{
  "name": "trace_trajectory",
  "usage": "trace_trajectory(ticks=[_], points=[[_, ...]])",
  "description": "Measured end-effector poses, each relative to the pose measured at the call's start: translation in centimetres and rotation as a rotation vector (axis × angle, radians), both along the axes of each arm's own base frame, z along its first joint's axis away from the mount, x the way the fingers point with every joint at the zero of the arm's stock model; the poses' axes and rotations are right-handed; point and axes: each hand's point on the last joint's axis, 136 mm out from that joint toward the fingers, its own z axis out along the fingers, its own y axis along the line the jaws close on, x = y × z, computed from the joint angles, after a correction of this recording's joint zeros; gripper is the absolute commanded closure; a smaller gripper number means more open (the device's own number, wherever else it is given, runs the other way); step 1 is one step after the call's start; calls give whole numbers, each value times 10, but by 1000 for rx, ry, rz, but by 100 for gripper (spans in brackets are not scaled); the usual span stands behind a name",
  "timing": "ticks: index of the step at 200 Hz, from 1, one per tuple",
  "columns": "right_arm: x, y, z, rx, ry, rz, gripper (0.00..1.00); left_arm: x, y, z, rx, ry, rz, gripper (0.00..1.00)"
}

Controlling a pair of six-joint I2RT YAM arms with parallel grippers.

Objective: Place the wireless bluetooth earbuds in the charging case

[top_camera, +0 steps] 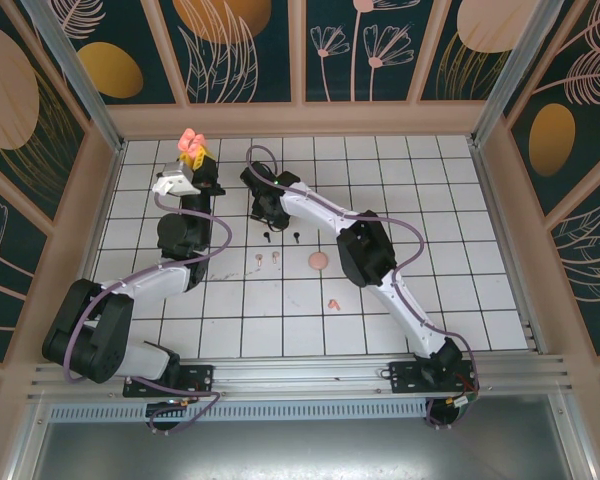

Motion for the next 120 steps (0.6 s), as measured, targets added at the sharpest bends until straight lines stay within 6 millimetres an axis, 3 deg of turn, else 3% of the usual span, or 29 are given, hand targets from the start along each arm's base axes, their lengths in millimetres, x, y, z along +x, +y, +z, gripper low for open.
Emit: trace_trajectory(ticks=[120], points=[[5,-1,-3,-62,-48,82,73,1,0,-6,2,11,0,100]])
